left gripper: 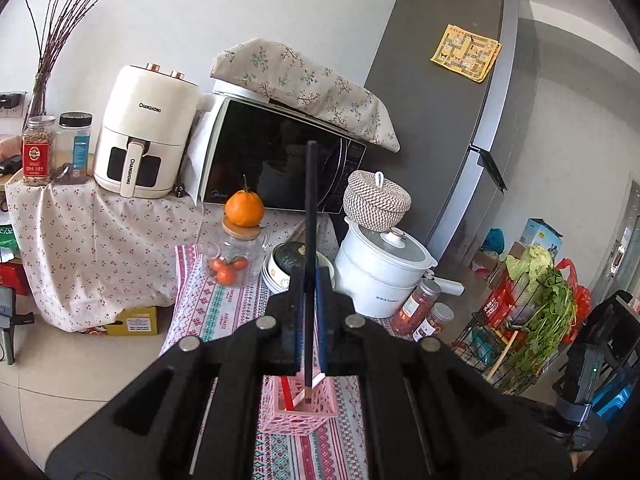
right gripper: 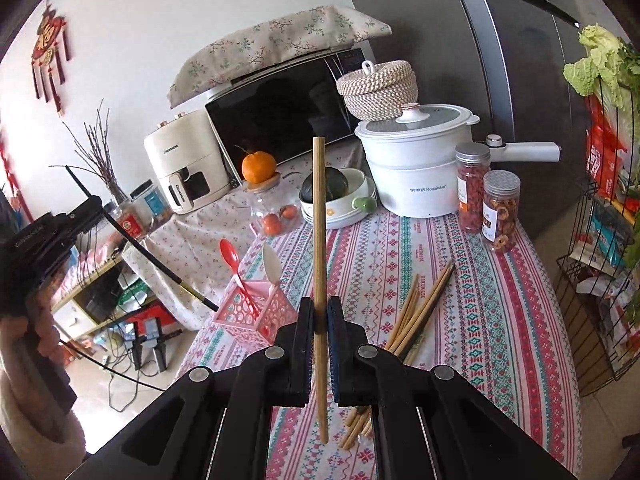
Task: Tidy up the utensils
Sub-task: 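Drop the black chopstick into the pink basket with the left tool while the right carries the wooden chopstick, then lower the wooden chopstick into the pink basket and open the right tool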
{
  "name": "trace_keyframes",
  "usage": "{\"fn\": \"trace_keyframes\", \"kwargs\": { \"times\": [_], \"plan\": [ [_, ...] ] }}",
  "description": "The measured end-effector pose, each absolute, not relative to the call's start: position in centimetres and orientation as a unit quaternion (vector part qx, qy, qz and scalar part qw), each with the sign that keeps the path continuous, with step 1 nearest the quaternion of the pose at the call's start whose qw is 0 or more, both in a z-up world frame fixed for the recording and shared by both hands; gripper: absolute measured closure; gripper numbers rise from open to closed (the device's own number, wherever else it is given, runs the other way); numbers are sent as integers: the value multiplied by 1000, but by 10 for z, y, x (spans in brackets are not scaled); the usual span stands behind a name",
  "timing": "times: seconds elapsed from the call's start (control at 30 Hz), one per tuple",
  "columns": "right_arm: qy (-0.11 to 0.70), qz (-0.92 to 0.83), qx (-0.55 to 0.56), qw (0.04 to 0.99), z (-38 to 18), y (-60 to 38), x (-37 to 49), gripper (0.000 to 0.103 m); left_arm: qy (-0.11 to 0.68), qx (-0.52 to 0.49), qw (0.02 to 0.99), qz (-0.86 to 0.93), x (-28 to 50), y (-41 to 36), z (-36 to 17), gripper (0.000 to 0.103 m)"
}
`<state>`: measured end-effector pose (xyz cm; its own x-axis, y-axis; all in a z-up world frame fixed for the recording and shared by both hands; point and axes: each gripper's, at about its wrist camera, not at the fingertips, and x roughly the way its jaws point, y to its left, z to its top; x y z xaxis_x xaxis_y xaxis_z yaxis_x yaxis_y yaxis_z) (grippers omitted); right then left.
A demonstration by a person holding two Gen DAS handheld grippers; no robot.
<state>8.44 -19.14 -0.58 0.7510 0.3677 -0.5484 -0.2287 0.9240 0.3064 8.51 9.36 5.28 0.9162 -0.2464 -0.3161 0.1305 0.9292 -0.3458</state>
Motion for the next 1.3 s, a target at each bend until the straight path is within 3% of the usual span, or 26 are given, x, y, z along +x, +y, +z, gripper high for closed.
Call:
{"fn": "trace_keyframes", "kwargs": {
  "times": [0.43, 0.5, 0.63, 0.83, 0.97, 1.3],
  "plan": [
    [314, 162, 108, 929, -8, -185, 86, 96, 272, -125, 949, -99, 127, 75, 7, 96],
    [311, 165, 107, 930, -7, -184, 86, 96, 275, -129, 947, -103, 127, 74, 8, 90],
    [302, 170, 103, 932, -3, -179, 85, 96, 265, -123, 950, -109, 116, 72, 15, 50],
    [277, 182, 105, 938, 15, -165, 85, 96, 296, -126, 941, -108, 103, 79, 10, 28],
    [255, 185, 110, 942, 30, -154, 88, 96, 324, -125, 932, -101, 97, 87, -1, 21],
    [205, 189, 129, 952, 52, -113, 116, 96, 402, -105, 905, -90, 95, 100, -33, 19]
  ]
}}
